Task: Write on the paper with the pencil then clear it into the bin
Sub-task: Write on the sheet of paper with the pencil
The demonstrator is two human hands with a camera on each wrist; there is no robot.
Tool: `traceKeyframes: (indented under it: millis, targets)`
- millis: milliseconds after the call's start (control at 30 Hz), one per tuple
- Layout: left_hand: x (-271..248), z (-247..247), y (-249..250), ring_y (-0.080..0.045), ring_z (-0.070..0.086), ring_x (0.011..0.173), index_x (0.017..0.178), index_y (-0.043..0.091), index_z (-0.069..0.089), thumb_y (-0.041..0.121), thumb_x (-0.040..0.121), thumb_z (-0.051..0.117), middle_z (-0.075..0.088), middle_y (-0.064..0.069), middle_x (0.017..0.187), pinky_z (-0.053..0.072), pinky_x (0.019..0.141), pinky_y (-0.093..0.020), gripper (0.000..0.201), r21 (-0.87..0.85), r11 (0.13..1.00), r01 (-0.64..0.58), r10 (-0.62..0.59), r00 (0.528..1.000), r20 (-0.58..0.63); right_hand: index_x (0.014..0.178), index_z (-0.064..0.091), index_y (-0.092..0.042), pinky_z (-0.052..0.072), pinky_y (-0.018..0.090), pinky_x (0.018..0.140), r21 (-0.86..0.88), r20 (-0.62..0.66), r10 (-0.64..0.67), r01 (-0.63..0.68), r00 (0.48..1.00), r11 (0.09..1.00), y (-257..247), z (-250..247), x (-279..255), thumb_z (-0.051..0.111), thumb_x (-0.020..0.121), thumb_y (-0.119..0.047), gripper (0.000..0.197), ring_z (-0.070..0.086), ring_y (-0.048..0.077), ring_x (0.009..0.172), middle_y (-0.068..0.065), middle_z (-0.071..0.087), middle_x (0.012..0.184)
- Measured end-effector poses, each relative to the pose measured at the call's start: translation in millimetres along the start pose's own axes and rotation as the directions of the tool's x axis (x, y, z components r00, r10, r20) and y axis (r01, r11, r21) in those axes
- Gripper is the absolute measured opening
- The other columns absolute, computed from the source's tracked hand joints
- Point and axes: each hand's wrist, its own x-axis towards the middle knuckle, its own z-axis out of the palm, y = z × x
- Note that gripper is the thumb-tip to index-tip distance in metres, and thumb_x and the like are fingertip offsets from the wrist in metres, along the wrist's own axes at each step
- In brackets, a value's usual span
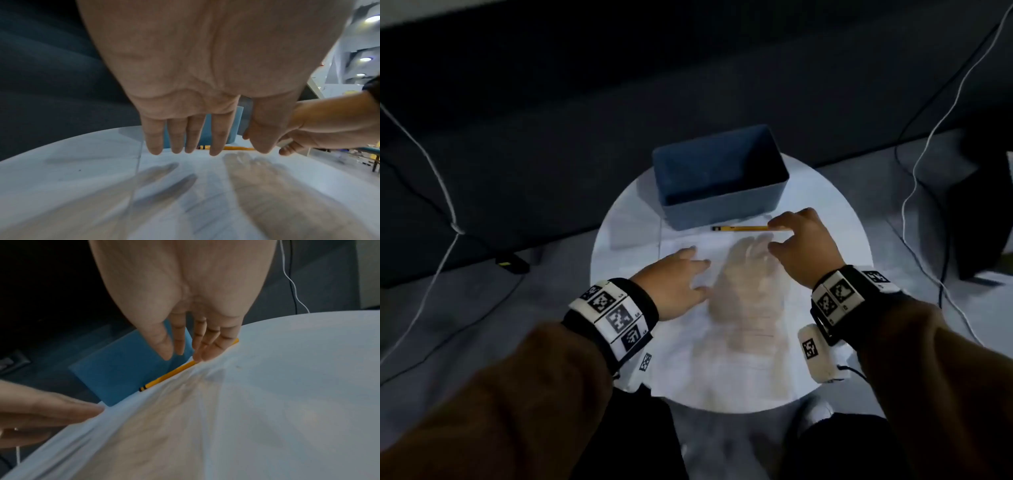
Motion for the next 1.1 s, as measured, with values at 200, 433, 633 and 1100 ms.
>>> traceKeyframes:
  millis: [200,433,633,1100]
  targets:
    - [5.3,21.9,-10.8,-0.021,0.000,0.154,0.160,0.019,0.008,0.037,0.103,0.047,-0.019,-0.010,0.164,0.016,0.123,-0.032,0.071,0.209,0.978,-0.001,-0.031,0.988,0.151,0.127,0.058,-0.015,0.047,0.035,0.086,-0.182,-0.064,0.007,-0.018,0.998,0.983,13.8,8.0,15.1,0.070,0.089,-0.018,0.039,0.053,0.026,0.083,0.010,0.038,0.135]
    - [-1.8,39.6,-10.9,-0.021,-0.011,0.153,0.160,0.018,0.000,0.037,0.102,0.046,-0.023,-0.009,0.163,0.008,0.124,-0.038,0.077,0.230,0.973,0.025,-0.051,0.993,0.107,0.114,0.059,-0.013,0.047,0.041,0.081,-0.371,-0.106,0.078,-0.112,0.991,0.922,17.1,13.5,3.3,0.061,0.095,-0.023,0.021,0.056,0.038,0.100,0.009,0.038,0.120]
    - [-10.7,49.1,-8.5,-0.022,-0.012,0.153,0.160,0.017,-0.003,0.033,0.101,0.047,-0.024,-0.008,0.163,0.008,0.124,-0.040,0.079,0.211,0.976,0.049,-0.064,0.996,0.064,0.121,0.058,-0.012,0.046,0.050,0.092,-0.545,-0.118,0.092,-0.142,0.989,0.826,15.4,20.0,-23.9,0.053,0.102,-0.022,0.022,0.046,0.036,0.116,0.010,0.046,0.122]
    - [-19.7,72.5,-9.0,-0.024,-0.013,0.153,0.160,0.016,-0.003,0.046,0.098,0.051,-0.022,-0.009,0.164,0.009,0.124,-0.043,0.088,0.169,0.984,0.047,-0.045,0.999,-0.011,0.083,0.072,-0.013,0.049,0.020,0.059,0.452,-0.370,0.046,0.136,0.928,0.882,-11.1,18.6,-101.5,0.075,0.086,-0.012,0.005,0.072,0.015,0.061,0.004,0.075,0.077]
